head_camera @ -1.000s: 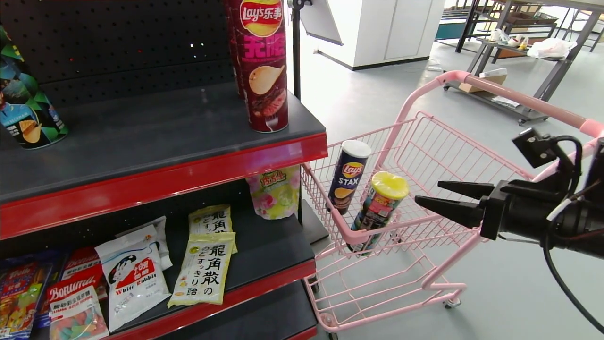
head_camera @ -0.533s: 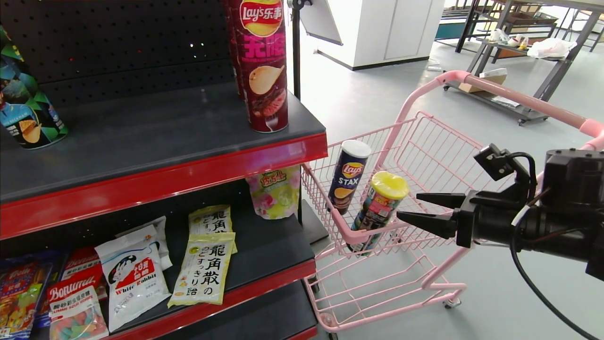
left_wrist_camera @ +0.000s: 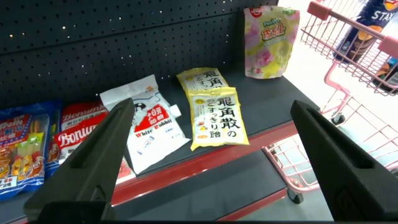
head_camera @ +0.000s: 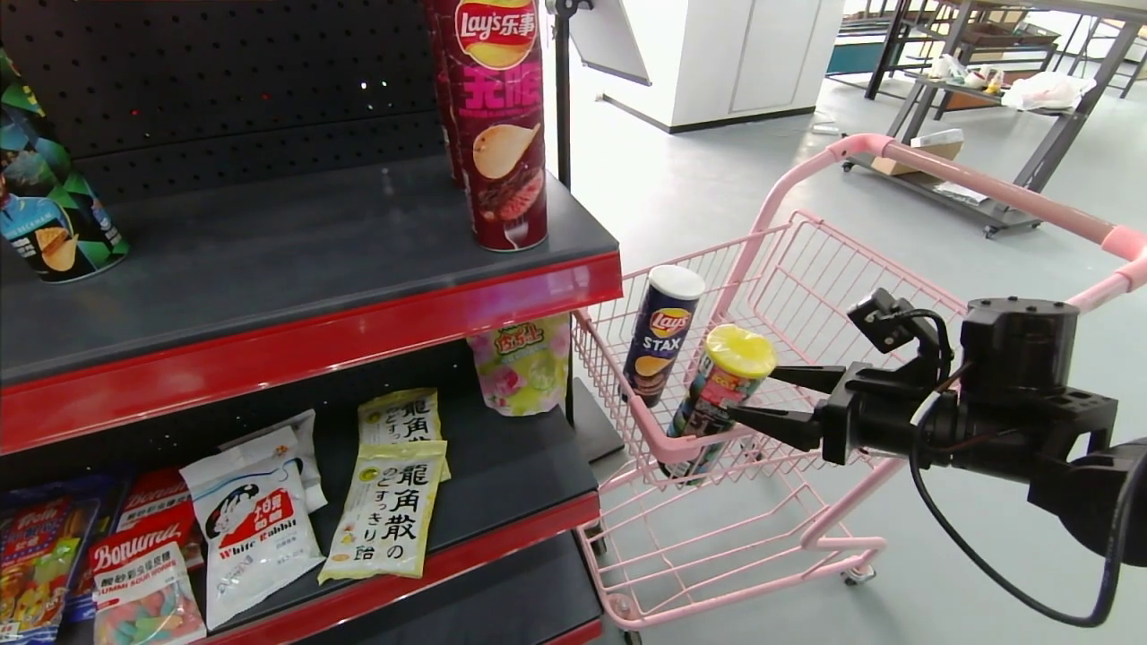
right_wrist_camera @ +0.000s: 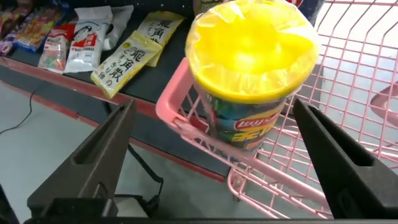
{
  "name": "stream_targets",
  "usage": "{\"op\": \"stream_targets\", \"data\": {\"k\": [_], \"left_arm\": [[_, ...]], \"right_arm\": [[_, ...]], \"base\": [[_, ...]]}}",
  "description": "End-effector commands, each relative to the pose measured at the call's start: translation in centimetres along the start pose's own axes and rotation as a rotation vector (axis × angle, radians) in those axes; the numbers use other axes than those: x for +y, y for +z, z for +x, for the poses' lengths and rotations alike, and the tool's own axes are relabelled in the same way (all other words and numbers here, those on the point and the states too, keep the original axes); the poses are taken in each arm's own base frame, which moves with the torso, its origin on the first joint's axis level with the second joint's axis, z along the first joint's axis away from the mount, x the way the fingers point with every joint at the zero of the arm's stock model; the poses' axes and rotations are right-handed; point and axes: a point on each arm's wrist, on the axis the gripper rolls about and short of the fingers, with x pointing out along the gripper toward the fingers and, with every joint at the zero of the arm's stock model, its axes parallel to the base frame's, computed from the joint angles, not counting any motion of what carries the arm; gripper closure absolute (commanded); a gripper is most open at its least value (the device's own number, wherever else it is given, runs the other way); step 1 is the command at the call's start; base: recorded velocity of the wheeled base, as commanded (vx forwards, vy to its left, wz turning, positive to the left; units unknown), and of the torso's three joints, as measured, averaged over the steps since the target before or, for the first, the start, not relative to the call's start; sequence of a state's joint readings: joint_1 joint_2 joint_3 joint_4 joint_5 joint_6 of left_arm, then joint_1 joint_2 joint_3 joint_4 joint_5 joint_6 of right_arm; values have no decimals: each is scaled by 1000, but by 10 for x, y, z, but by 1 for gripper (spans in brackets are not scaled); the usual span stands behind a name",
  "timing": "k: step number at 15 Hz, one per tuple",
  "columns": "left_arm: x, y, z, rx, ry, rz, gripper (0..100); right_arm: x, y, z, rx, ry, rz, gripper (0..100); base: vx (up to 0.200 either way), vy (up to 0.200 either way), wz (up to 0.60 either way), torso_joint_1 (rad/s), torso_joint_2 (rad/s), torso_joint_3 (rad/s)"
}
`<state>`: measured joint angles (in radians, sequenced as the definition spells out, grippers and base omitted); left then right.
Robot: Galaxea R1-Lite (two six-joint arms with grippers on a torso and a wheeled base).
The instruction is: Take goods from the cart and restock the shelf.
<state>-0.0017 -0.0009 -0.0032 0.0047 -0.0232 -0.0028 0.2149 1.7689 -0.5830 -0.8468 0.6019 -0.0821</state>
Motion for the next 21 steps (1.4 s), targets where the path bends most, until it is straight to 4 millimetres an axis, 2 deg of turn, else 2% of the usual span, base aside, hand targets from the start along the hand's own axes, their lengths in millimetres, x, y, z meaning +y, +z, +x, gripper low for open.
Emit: {"op": "stream_targets", "data": {"k": [1,4,9,16,17,21], "left_arm": [[0,0,0,1,0,0,0],[0,0,0,1,0,0,0],[0,0,0,1,0,1,0],[0,0,0,1,0,1,0],[0,0,0,1,0,1,0],[0,0,0,2,0,1,0]], "right_arm": [[-10,-12,11,25,-6,17,0],[-18,-17,17,38,-18,29,0],[-25,-12,38,22,21,15,0],[-34,-27,67,37,49,19,0],[-35,-28,70,21,47,13,100],[-35,-27,73,7,52,15,100]], "base": [[0,0,0,0,0,0],[0,0,0,0,0,0],[0,0,0,0,0,0],[0,0,0,0,0,0],[0,0,0,0,0,0],[0,0,0,0,0,0]]}}
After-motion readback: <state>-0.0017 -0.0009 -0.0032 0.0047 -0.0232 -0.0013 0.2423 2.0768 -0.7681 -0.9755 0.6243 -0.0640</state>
